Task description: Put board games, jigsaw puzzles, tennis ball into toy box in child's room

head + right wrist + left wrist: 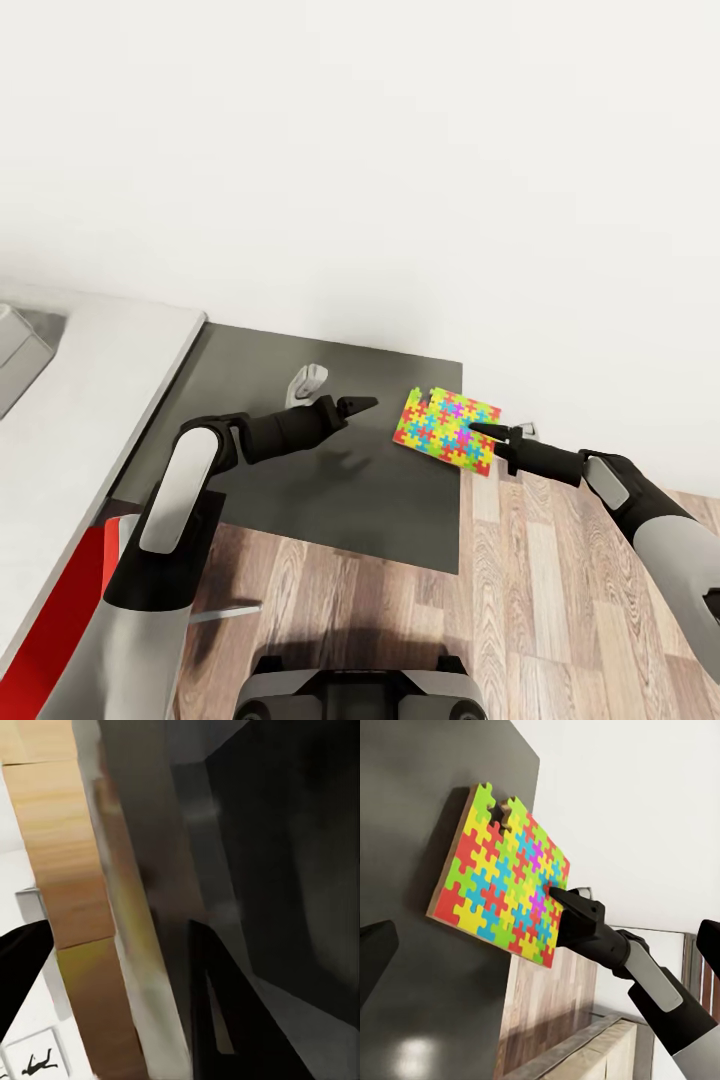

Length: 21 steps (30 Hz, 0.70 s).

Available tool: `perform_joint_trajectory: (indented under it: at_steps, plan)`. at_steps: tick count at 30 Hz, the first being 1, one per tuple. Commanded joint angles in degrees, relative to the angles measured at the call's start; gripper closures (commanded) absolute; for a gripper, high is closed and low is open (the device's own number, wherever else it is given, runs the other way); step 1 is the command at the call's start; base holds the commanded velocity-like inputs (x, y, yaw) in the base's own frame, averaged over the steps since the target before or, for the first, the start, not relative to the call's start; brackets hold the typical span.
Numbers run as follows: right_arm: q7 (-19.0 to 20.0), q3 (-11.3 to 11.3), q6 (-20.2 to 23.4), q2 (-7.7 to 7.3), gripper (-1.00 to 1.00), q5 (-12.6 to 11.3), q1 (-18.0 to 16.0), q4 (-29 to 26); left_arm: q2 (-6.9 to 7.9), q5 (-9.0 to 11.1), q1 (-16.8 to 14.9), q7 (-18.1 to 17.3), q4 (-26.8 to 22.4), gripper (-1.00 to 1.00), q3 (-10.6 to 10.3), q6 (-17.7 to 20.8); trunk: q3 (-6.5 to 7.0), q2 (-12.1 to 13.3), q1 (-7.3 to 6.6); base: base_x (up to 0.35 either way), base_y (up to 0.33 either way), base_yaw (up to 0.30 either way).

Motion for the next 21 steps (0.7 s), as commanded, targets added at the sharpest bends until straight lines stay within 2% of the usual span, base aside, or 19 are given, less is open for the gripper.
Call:
perform_joint_trajectory:
  at_steps: [1, 6, 21]
  plan:
    - [0.0, 0.5, 0.0, -0.08, 1.0, -0.1, 0.0, 0.1, -0.02, 0.6, 0.0, 0.6, 0.0, -1.0, 0.0, 0.1, -0.05, -0.1, 0.02, 0.0, 0.0, 0.0]
    - [-0.2, 0.5, 0.0, -0.12, 1.0, -0.1, 0.0, -0.4, 0.0, 0.6, 0.0, 0.7, 0.0, -1.0, 0.0, 0.1, -0.05, -0.1, 0.02, 0.0, 0.0, 0.0]
    - [-0.8, 0.5, 0.0, -0.48, 1.0, -0.1, 0.5, -6.1, -0.07, 0.6, 0.0, 0.8, -0.1, -1.0, 0.0, 0.1, -0.05, -0.1, 0.02, 0.0, 0.0, 0.0]
